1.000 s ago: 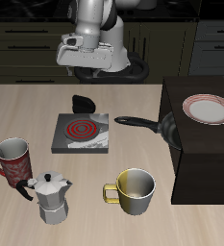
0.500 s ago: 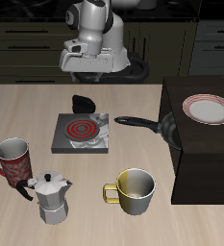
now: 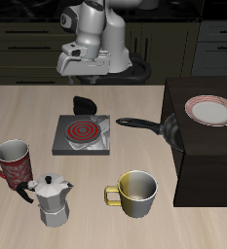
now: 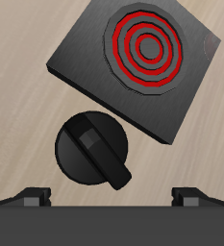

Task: Place the frying pan on the top layer of the shelf and turn off the stove

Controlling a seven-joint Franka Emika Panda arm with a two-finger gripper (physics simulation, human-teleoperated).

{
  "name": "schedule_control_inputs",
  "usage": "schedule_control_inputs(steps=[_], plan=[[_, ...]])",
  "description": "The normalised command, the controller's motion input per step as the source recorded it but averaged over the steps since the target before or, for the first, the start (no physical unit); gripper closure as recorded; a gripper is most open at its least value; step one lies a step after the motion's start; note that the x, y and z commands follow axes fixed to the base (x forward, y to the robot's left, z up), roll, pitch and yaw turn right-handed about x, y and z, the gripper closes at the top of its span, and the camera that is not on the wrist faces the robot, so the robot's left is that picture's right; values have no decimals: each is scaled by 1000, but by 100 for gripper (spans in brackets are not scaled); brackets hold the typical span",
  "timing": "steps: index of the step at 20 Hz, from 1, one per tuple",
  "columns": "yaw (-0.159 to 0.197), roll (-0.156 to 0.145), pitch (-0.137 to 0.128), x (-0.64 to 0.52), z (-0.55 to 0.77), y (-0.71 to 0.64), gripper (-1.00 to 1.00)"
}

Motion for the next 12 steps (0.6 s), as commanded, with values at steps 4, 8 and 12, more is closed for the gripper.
schedule_control_inputs(steps=[4,8,12], plan=[[63,-41,38,30,-91,-149,-100],[69,84,-8,-6,-15,50,-100],[20,57,49,96,-22,-36,-100]])
